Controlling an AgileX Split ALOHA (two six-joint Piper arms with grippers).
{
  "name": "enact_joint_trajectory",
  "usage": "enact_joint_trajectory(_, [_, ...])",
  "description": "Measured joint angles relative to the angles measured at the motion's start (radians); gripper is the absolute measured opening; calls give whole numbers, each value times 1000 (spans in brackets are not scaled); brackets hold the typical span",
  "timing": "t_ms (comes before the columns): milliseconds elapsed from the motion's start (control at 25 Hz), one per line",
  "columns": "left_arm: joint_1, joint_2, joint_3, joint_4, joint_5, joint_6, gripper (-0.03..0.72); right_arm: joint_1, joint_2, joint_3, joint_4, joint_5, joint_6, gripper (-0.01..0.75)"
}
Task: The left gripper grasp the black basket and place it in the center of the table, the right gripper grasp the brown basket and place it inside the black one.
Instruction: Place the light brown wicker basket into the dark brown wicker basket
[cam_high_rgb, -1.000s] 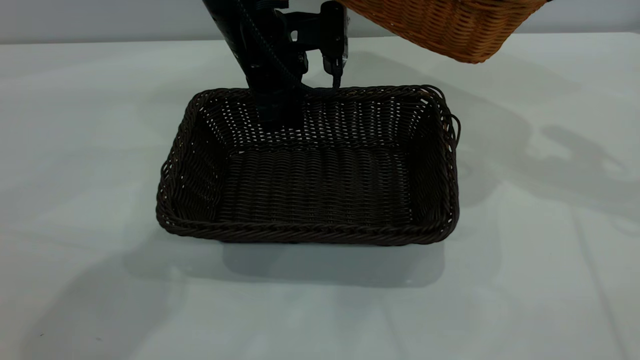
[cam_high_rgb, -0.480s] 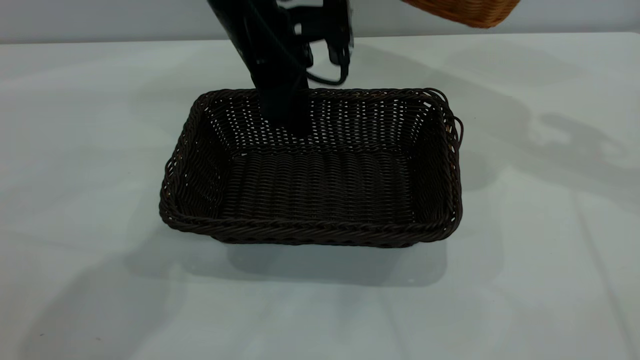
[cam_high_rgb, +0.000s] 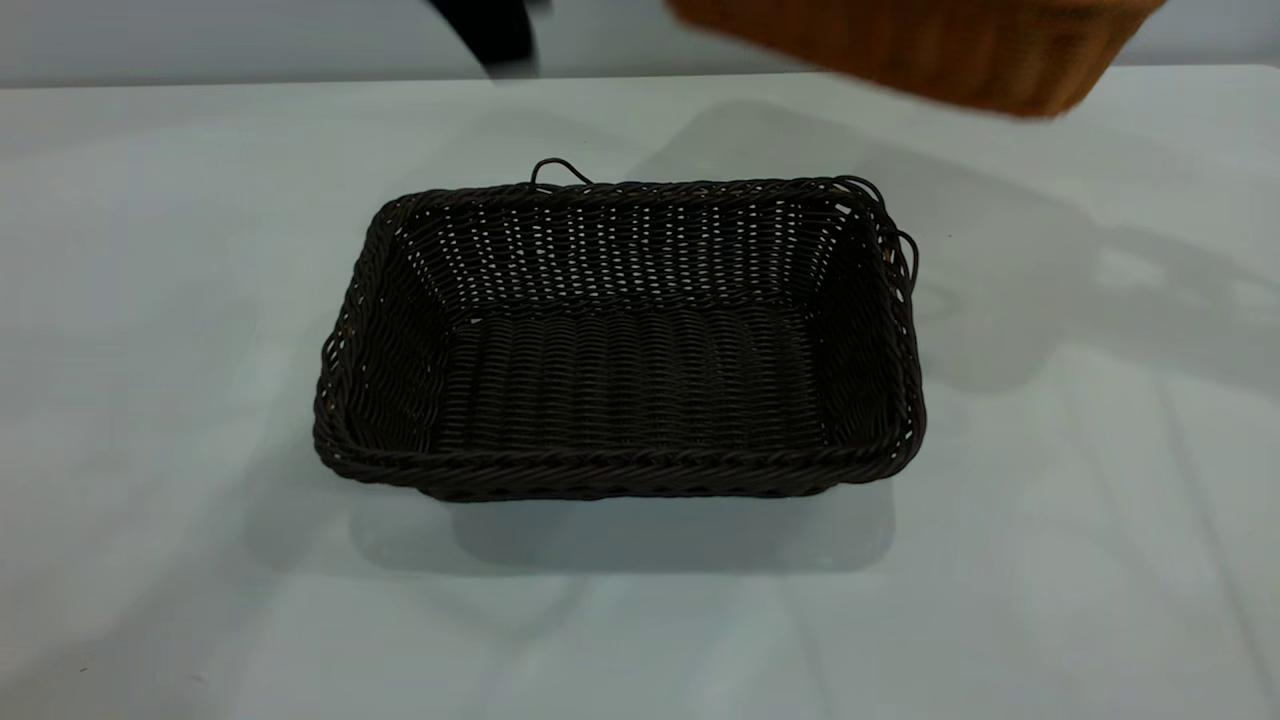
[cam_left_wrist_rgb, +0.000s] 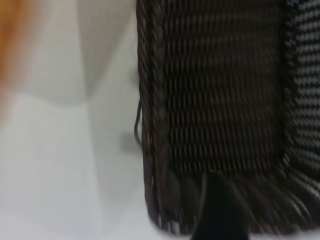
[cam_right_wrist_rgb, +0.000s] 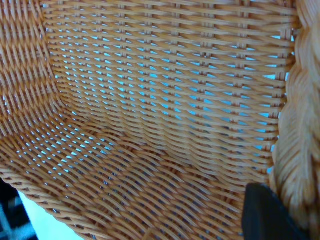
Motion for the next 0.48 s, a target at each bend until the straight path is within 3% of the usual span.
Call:
enact_joint_trajectory(240, [0, -267, 0, 68, 53, -1, 395, 93, 77, 0, -26, 60, -11, 72])
enact_joint_trajectory(480, [0, -424, 0, 90, 51, -1, 393, 257, 105, -2, -52, 90, -53, 72])
